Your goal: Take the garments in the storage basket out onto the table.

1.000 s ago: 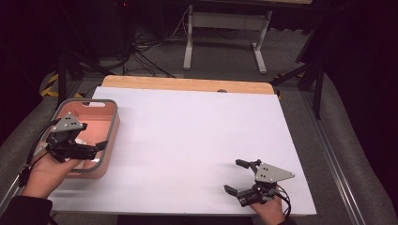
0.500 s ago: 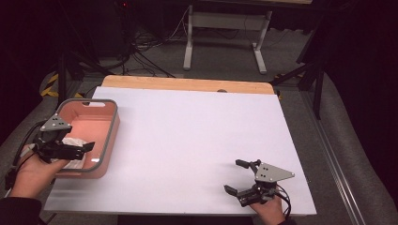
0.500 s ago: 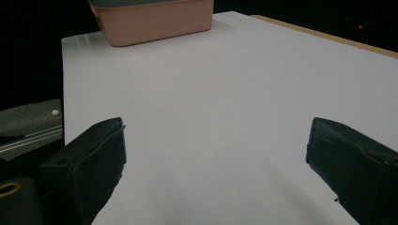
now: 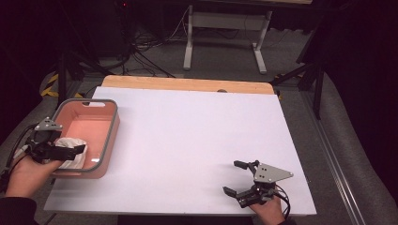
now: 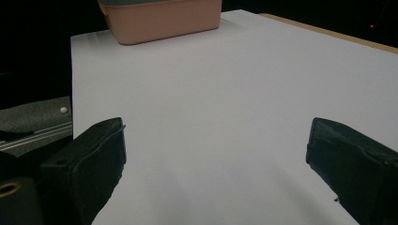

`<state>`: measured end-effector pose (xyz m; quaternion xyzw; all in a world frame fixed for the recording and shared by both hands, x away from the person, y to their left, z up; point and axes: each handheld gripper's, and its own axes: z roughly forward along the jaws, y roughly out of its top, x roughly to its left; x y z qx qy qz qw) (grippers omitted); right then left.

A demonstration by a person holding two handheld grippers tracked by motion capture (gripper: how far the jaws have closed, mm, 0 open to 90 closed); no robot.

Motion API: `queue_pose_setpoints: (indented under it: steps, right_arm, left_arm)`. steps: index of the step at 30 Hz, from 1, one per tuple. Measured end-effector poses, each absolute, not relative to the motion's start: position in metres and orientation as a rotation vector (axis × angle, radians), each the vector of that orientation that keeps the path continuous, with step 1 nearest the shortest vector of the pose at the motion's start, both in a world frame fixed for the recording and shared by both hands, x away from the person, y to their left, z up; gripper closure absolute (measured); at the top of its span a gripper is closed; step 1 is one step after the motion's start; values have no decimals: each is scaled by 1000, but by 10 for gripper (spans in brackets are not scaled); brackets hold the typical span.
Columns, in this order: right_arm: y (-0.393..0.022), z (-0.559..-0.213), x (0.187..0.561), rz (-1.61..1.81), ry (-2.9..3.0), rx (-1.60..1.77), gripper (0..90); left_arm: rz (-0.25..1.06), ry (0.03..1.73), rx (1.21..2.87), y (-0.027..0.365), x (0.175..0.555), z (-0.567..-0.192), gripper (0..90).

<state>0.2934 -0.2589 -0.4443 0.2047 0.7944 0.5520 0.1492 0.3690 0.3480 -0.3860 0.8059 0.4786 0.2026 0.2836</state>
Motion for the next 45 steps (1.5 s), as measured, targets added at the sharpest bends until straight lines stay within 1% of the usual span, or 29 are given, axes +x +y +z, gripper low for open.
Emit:
queue_pose_setpoints:
  steps: [6,8,12,16,19,22,26,42,45]
  right_arm:
    - [-258,-445,293,1587,2287,585,52]
    - [-258,-445,293,1587,2288,584,52]
    - [-258,-445,293,1588,2288,586,52]
    - [-258,-445,293,1590,2289,585,52]
    - [-258,-444,293,1592,2288,585,52]
    - [-258,-444,293,1591,2287,583,52]
    - [-259,-444,293,1594,2285,584,52]
    - [-261,-444,293,1611,2276,596,52]
    - [-262,-444,294,1612,2279,598,52]
  left_arm:
    - [540,1313,2197,350,372,-393,30]
    - [579,1328,2195,350,372,-395,24]
    - [583,1381,2209,350,374,-400,25]
    - [563,1404,2219,351,375,-402,28]
    - [508,1425,2232,352,376,-402,26]
    - [507,1464,2242,352,377,-403,28]
    - [417,1535,2234,356,382,-404,39]
    - [336,1584,2230,357,383,-408,157]
    - [327,1587,2215,357,383,-410,203]
